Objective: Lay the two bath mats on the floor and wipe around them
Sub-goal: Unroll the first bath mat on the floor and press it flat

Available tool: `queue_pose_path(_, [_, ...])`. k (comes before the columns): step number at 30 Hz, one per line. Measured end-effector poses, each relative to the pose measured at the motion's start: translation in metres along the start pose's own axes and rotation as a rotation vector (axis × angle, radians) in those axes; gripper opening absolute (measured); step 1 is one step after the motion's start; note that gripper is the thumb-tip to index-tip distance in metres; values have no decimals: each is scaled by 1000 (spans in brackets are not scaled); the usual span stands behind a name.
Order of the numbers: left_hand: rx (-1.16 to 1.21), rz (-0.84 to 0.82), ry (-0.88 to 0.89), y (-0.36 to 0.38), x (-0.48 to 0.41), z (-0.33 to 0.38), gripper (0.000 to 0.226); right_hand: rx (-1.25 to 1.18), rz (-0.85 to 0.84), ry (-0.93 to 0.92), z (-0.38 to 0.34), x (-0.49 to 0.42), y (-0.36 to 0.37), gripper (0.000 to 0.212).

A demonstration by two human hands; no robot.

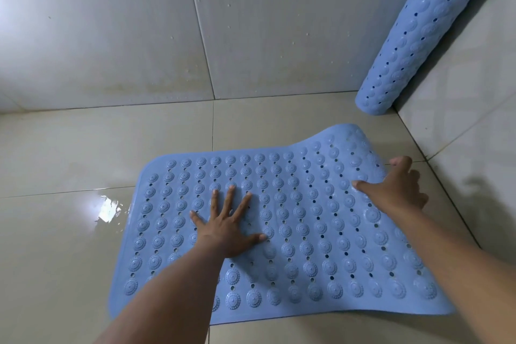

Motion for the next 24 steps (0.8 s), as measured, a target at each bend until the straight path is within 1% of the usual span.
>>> queue_pose_path(2, [-2, 6, 2, 1, 0, 0, 112, 88, 122, -52, 4, 5, 5, 78])
queue_pose_path(4, [-6, 5, 5, 1, 0, 0, 112, 156, 159, -99, 12, 9, 10, 74])
queue_pose_path(6, [-11, 4, 7, 2, 0, 0, 111, 243, 99, -128, 22, 12, 17, 69])
queue_pose_path(7, [-11, 6, 6, 3, 0, -1, 111, 283, 34, -134, 28, 13, 23, 68])
queue_pose_path(10, [-5, 12, 7, 4, -2, -1, 111, 338, -270, -156, 46, 22, 48, 76])
queue_pose_path(11, [-4, 14, 7, 5, -2, -1, 111, 337, -352, -164, 53, 27, 58, 79])
queue_pose_path(12, [-1, 15, 7, 6, -2, -2, 112, 338, -392, -174, 57, 33, 66, 80])
queue_pose_path(15, [6, 15, 9, 6, -3, -4, 111, 360, -363, -218, 64, 41, 77, 76])
queue_pose_path(17, [14, 12, 10, 4, -6, -6, 111, 351, -373, -228, 64, 38, 78, 75])
queue_pose_path(20, [18, 20, 8, 1, -9, -6, 111, 336, -397, -246, 62, 34, 78, 76])
queue_pose_path(24, [-12, 40, -2, 3, -7, -5, 110, 403, -365, -265, 66, 37, 83, 79])
Point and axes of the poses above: each hand's wrist, its own x-axis away from the middle knuckle, its own y-axis out of the palm, z = x × y, the point moved 2 cm from there along -x, towards the middle knuckle, and after that the axes turned 5 degrees about z, right-handed, at the moved point
